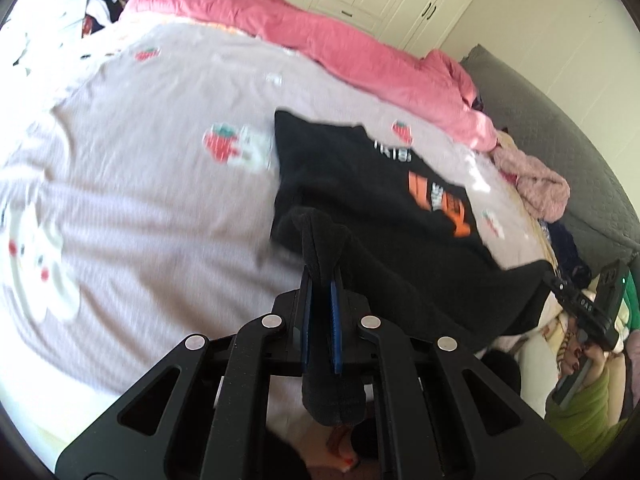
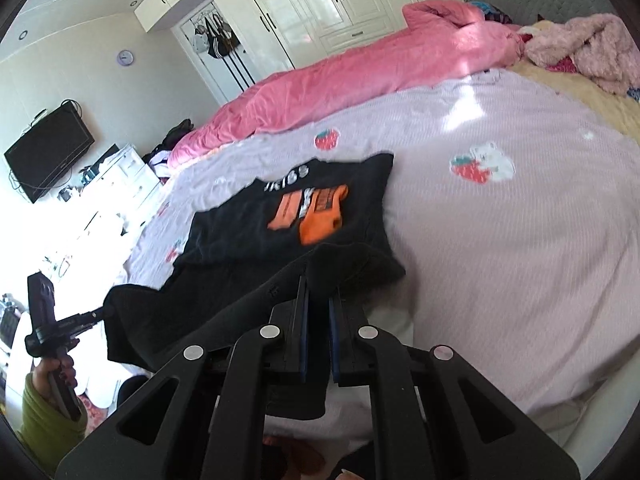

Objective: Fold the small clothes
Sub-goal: 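Lift the hem with both grippers and fold it toward the collar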

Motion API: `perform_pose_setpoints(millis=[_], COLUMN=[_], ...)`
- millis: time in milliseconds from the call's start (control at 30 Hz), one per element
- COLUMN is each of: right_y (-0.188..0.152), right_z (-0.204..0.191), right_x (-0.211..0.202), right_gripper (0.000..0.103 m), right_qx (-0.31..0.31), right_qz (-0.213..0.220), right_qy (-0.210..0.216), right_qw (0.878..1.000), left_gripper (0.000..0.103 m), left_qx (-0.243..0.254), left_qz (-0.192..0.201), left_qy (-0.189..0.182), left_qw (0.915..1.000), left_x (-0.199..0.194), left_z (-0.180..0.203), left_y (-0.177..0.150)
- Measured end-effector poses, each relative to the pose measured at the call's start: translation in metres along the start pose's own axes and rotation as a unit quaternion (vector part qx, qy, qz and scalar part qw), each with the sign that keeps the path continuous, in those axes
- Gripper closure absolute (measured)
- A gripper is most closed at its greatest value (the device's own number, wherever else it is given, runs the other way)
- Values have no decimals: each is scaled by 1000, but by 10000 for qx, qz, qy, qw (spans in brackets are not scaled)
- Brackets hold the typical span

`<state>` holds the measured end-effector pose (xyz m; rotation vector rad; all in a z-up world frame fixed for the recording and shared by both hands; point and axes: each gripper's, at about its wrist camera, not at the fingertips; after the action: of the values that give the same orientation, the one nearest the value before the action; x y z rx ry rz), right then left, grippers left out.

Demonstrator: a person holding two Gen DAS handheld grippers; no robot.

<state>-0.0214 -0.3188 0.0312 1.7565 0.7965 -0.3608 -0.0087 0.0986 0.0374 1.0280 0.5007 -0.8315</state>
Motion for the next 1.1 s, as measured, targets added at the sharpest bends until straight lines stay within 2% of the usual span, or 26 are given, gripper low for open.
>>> perform_pose_setpoints(millis=[67, 267, 400, 533, 600, 633, 667, 700, 733, 833, 900, 1033, 1100], right_y=[9, 37, 44, 42, 40, 38, 37, 36, 34, 28, 24, 12, 6], right_z=[2, 14, 22, 26, 27, 28, 29, 29, 29, 27, 26, 17, 9], right_x=[5, 33, 59, 79, 83, 83, 82, 81, 79, 76, 74, 73, 78], right_gripper=[96, 96, 96, 94, 87, 84, 76, 59, 54, 53, 46, 38, 31], right_qx=[-10, 19, -6, -73, -24, 37, 95, 137, 170, 164, 246, 243, 156], right_qz=[69, 172, 45, -101, -136, -149, -167, -169, -155, -212, -276, -420, -540], right_qy=[-35, -264, -454, -627, -637, -603, -556, -507, -457, -444, -378, -163, -114], right_qw=[10000, 9995, 9990, 9980, 9979, 9981, 9983, 9985, 9987, 9987, 9986, 9987, 9984], left_gripper=[101, 101, 101, 100, 98, 94, 86, 82, 76, 72, 68, 56, 54], left_qx=[1, 78, -67, -173, -273, -304, -312, -298, -285, -289, -316, -276, -214], left_qz=[74, 324, 311, 229, 200, 194, 182, 173, 176, 179, 170, 27, -112], left_qy=[-9, 273, 473, 575, 541, 520, 494, 486, 472, 389, 297, 132, 106], left_qw=[10000, 9991, 9984, 9979, 9980, 9980, 9981, 9982, 9983, 9987, 9989, 9995, 9997], left_x=[9, 33, 58, 78, 82, 82, 81, 79, 79, 72, 68, 63, 67], left_z=[5, 15, 8, 0, -4, -5, -5, -5, -5, -2, 1, 8, 12], left_y=[16, 56, 70, 69, 66, 64, 62, 60, 58, 52, 48, 32, 25])
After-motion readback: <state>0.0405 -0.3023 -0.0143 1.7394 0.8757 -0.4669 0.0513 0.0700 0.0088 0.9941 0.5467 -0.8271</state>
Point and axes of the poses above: each gripper's, at about its wrist camera, not at the fingertips, and x roughly the way its jaws point, z to its right, y to its top, and after that the axes turned 6 degrees about -x, right-handed
